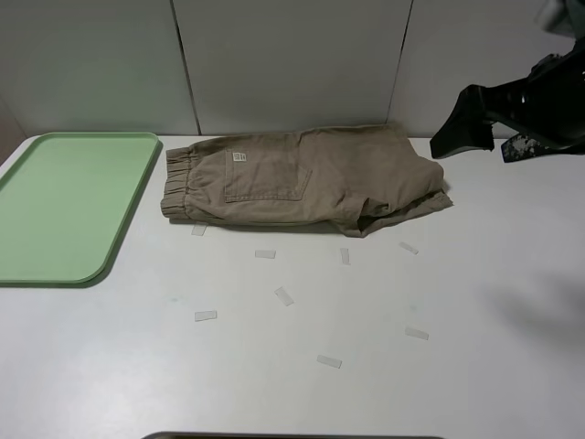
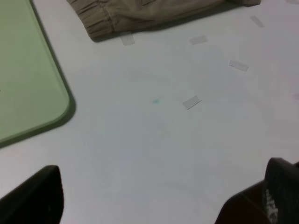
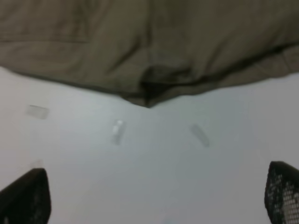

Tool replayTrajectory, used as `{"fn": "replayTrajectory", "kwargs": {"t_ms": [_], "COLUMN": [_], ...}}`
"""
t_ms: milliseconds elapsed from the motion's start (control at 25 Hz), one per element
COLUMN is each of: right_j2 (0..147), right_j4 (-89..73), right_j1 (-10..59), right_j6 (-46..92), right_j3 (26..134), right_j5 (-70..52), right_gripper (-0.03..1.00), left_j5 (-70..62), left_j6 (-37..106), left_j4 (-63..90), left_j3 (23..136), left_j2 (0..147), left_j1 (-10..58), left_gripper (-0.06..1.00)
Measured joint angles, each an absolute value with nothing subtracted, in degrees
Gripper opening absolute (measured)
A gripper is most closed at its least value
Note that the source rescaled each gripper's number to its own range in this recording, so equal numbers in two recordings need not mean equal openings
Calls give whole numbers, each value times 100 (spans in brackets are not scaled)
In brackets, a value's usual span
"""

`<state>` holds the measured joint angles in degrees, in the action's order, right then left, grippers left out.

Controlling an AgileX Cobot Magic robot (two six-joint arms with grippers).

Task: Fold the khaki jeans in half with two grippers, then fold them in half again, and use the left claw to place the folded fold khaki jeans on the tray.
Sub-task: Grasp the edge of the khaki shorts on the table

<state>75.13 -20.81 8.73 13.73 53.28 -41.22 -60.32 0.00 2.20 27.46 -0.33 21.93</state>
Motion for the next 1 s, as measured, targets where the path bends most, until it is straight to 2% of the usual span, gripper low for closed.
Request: {"fn": "replayTrajectory", "kwargs": {"t_ms": [320,1000], "right_j2": [8909,12351], "right_j4": [-2142,-1478], "right_j1": [124,22], "right_j6": [1835,2044], "right_j3": [6189,9698], "right_j5": [-4134,-4453], "right_gripper": [100,100], "left_j5": [-6032,-6032], "left_j6": [0,0], "left_j4": [220,220], "left_j3": [2746,2746], "left_j2": [-33,-33], "left_j1": [2193,2193], "left_gripper": [84,84]}}
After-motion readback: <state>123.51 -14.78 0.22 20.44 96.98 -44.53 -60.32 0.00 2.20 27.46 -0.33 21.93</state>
